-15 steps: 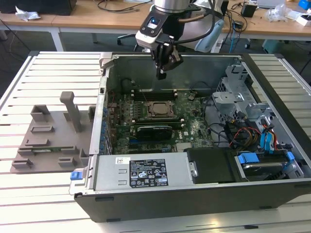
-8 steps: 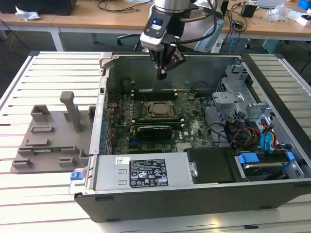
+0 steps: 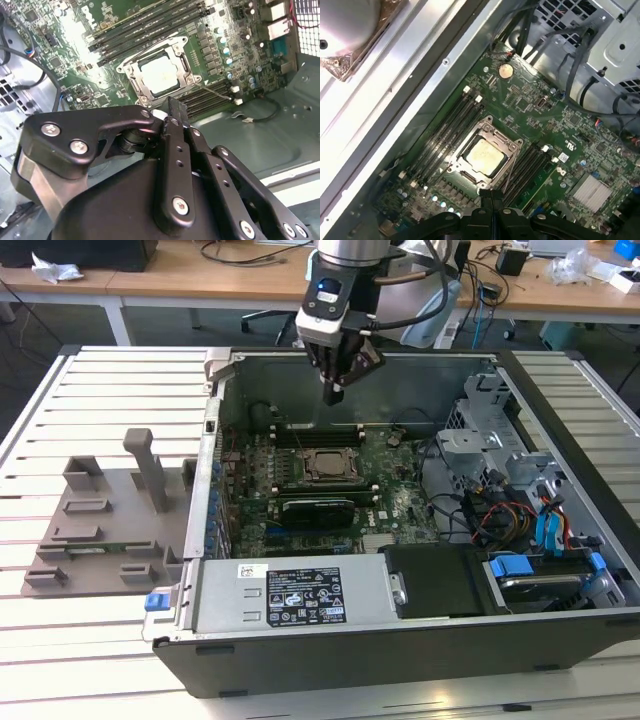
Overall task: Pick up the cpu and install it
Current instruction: 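Install the first cpu locking lever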
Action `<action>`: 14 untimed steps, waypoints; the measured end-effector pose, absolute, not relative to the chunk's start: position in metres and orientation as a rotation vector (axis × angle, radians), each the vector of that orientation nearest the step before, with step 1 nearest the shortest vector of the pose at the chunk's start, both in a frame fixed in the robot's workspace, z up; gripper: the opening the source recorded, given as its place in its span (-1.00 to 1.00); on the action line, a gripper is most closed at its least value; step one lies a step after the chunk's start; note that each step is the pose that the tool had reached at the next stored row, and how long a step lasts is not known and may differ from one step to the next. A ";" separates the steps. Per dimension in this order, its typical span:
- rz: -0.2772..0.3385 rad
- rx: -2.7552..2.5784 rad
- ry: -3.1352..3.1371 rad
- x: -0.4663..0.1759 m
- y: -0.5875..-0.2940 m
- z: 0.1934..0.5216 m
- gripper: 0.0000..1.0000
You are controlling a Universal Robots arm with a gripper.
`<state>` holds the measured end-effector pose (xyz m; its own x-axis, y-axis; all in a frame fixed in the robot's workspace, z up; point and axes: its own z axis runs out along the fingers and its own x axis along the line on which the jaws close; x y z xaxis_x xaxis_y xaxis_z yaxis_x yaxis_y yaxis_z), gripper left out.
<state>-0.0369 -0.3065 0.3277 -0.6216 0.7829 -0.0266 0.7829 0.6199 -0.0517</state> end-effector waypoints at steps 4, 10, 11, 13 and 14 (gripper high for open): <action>-0.091 1.264 2.871 -0.037 -0.306 0.328 -0.79; -0.091 1.169 2.909 -0.037 -0.306 0.328 -0.79; -0.091 1.148 2.917 -0.037 -0.306 0.328 -0.79; -0.091 1.123 2.926 -0.037 -0.306 0.328 -0.79; -0.090 1.105 2.932 -0.037 -0.306 0.328 -0.79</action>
